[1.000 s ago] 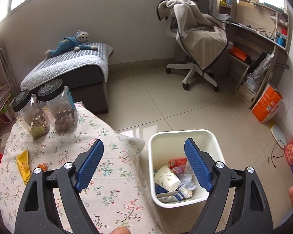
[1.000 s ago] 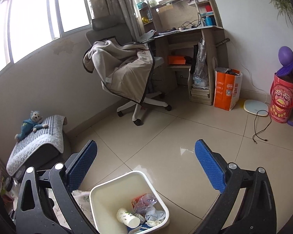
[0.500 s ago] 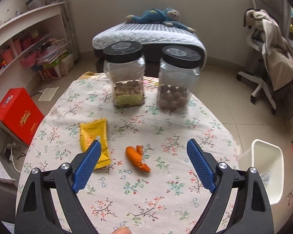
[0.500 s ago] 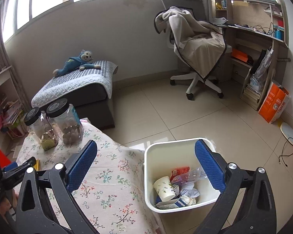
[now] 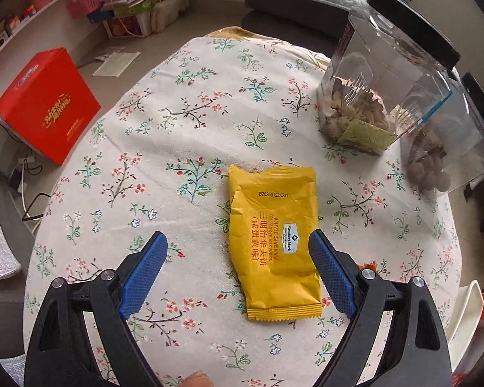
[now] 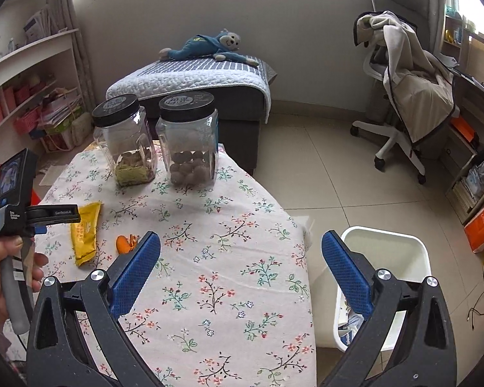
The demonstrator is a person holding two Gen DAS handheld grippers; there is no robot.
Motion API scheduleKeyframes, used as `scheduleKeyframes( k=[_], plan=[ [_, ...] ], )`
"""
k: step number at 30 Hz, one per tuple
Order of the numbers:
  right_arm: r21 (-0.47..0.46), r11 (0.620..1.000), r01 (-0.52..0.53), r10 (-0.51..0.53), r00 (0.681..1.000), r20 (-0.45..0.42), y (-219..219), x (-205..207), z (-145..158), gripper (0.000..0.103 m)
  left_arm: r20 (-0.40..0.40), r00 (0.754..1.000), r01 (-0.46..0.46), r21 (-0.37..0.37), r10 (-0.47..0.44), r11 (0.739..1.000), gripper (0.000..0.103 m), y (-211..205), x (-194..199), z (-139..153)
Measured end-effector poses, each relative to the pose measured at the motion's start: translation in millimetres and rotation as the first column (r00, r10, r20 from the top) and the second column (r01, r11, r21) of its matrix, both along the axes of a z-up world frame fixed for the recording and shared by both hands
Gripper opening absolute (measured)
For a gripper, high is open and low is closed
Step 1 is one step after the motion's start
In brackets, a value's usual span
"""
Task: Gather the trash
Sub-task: 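Grasp the yellow snack packet with the left gripper, then grasp the orange peel with the right gripper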
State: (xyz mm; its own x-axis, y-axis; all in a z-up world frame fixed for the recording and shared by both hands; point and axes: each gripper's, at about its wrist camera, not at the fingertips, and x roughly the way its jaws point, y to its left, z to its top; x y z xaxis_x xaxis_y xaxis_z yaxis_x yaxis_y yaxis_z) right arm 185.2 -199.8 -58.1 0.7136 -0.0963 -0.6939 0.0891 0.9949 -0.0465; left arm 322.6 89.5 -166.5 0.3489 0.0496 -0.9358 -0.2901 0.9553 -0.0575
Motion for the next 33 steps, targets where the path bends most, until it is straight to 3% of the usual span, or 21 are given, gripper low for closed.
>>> scheduleKeyframes(
  k=[7, 10, 12, 14, 15, 16, 20, 25, 28, 33],
  plan=[
    [-0.011, 0.999, -0.036, 0.036, 0.998, -0.061, 16, 17, -16, 0.096, -0.072, 0.997, -0.001, -0.051, -0.003, 0.999, 0.087, -10, 22, -36],
    [-0.018, 0.999, -0.046, 0.045, 0.996, -0.071, 19, 18, -18, 0.096, -0.071, 0.997, 0.017, -0.018, -0.018, 1.000, 0.086, -13, 22, -42],
    [-0.014, 0.998, -0.054, 0.053, 0.996, -0.078, 22, 19, -20, 0.096, -0.062, 0.998, 0.018, 0.020, -0.017, 1.000, 0.057, -14, 19, -37],
    [-0.006, 0.998, -0.065, 0.065, 0.994, -0.085, 26, 22, -23, 0.096, -0.046, 0.998, 0.035, -0.023, -0.037, 0.999, 0.044, -11, 13, -31],
    [-0.002, 0.997, -0.072, 0.071, 0.994, -0.089, 29, 23, -24, 0.096, -0.039, 0.999, 0.036, -0.035, -0.037, 0.999, 0.029, -8, 9, -27],
    [0.003, 0.997, -0.078, 0.078, 0.993, -0.092, 33, 24, -27, 0.096, -0.039, 0.999, 0.033, -0.045, -0.035, 0.998, 0.025, -4, 5, -22],
    [0.018, 0.990, -0.136, 0.138, 0.984, -0.111, 54, 26, -37, 0.096, 0.019, 1.000, -0.018, -0.101, 0.020, 0.995, 0.024, 23, -32, 18],
    [-0.010, 0.972, -0.234, 0.230, 0.964, -0.130, 85, 24, -53, 0.096, 0.195, 0.978, -0.034, -0.211, 0.076, 0.977, 0.024, 53, -92, 97],
    [0.013, 0.958, -0.288, 0.287, 0.951, -0.114, 98, 19, -57, 0.096, 0.281, 0.958, -0.018, -0.152, 0.061, 0.988, 0.024, 62, -121, 128],
    [-0.005, 0.929, -0.369, 0.368, 0.928, -0.062, 119, 9, -54, 0.096, 0.302, 0.951, -0.026, -0.137, 0.067, 0.990, 0.024, 89, -133, 138]
  ],
)
